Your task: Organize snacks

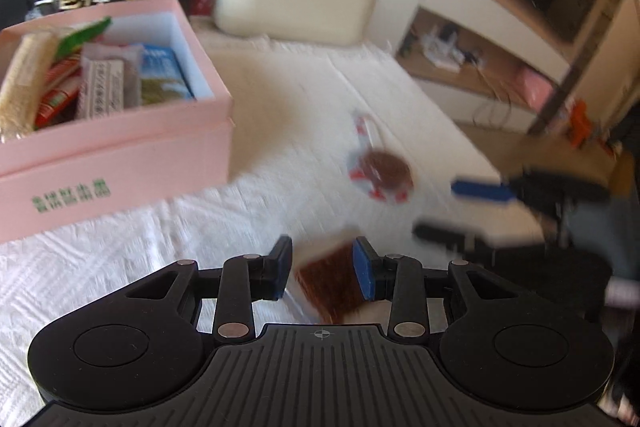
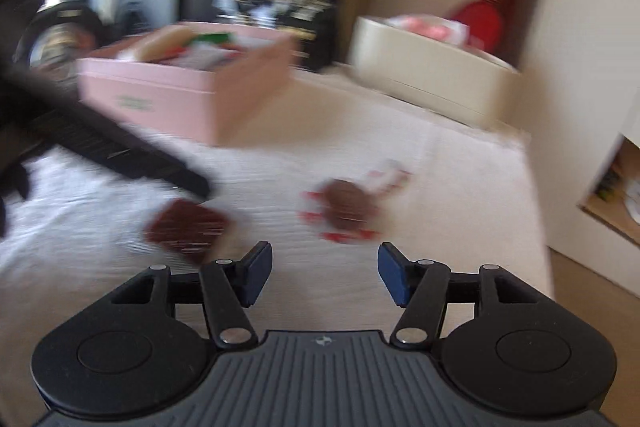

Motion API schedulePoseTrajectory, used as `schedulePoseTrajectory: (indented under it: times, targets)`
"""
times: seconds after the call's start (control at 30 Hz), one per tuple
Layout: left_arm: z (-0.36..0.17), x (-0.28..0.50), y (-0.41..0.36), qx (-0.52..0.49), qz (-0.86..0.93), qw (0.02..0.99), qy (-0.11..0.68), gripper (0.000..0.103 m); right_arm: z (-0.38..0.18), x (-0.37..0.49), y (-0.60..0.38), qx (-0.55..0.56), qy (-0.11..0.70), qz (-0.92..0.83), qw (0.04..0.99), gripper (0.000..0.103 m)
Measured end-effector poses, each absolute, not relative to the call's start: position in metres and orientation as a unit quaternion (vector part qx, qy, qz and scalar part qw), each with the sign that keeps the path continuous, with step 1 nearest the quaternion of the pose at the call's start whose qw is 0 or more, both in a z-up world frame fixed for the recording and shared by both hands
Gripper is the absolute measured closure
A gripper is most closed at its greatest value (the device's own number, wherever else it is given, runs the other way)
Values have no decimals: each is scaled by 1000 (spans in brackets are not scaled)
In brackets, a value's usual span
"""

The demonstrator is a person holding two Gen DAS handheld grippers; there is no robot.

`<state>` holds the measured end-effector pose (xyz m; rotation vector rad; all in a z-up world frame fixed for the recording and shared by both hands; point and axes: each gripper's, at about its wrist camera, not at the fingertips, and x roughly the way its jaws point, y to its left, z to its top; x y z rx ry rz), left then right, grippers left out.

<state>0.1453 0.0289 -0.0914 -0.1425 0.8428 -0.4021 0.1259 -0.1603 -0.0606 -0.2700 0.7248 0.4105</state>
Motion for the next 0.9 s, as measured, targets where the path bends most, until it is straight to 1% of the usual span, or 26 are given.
schedulePoseTrajectory:
  times: [0.07,0.13,0.17,0.3,0.37,0.4,0.47,0.6,0.73,0.83,0.9]
  targets:
    - [-91,136,27,-52,-200,892,401,65,-57,124,-174,-91,355,225,903,44]
    - [-91,135,32,-62,-198,892,402,65,-52,116,-181,-63,356,277,890,43]
    - [-91,137,35,-70,-195,892,401,65,-51,111,-179,-63,358,302,881,41]
    - [-95,150,47,-102,-187,890,402,65,-56,94,-153,-111,356,348,860,40]
    - [-96,152,49,-117,-194,886,403,65,-61,93,-142,-138,354,337,861,39]
    - [-96,151,49,-119,-200,884,405,65,-61,95,-140,-142,351,330,865,36]
    - [-94,146,47,-113,-216,880,408,65,-61,104,-141,-142,351,302,875,36]
    - [-88,125,27,-43,-222,884,408,65,-63,124,-158,-131,355,220,899,36]
    - [-80,106,0,62,-227,894,380,65,-61,136,-187,-61,374,192,905,36]
    - [-85,108,-18,127,-233,886,380,64,-63,141,-202,-30,385,175,906,36]
    - [-88,111,-24,156,-230,886,371,60,-67,143,-208,-18,393,167,904,36]
